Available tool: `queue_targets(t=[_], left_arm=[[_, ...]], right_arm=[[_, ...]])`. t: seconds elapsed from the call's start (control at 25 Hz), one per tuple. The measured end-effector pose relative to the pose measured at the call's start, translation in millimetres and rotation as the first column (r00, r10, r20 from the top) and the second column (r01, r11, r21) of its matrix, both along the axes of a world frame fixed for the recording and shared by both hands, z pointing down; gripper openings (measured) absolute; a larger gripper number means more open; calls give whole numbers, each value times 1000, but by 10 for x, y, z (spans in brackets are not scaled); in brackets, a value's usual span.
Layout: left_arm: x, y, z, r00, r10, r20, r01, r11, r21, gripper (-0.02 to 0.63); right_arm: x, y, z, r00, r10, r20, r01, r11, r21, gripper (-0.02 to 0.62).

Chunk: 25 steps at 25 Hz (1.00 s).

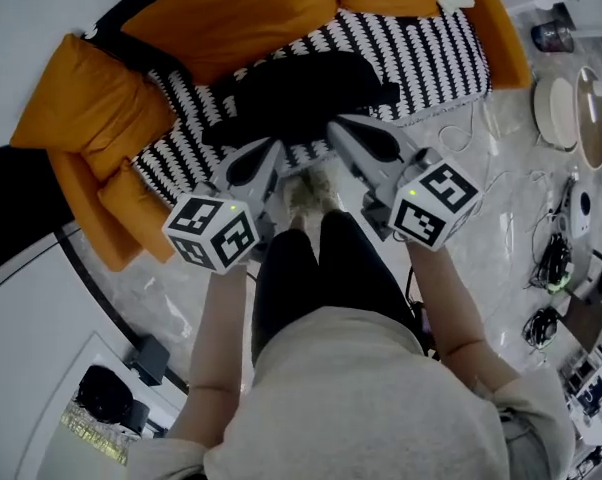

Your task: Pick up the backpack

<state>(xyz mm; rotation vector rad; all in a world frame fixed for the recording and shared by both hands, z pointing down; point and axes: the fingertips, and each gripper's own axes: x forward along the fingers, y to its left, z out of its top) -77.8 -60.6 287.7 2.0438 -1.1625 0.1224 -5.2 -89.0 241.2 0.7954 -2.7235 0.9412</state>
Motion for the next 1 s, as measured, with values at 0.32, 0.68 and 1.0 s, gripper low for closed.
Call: queue_targets(t=[0.32,0.68,1.0], left_arm=[[94,-234,447,999,16,45,-15,1000,-21,7],[133,-492,1087,999,-10,47,12,1000,-27,7],[15,-424,1697,996,-10,92,11,1000,-13,8]], right_arm=[[277,-215,403,998,-37,-59,45,991,129,3],[228,-209,1282,989,-99,-109,107,992,64,3],[271,-227,2090,980,-27,-198,36,998,43,3]])
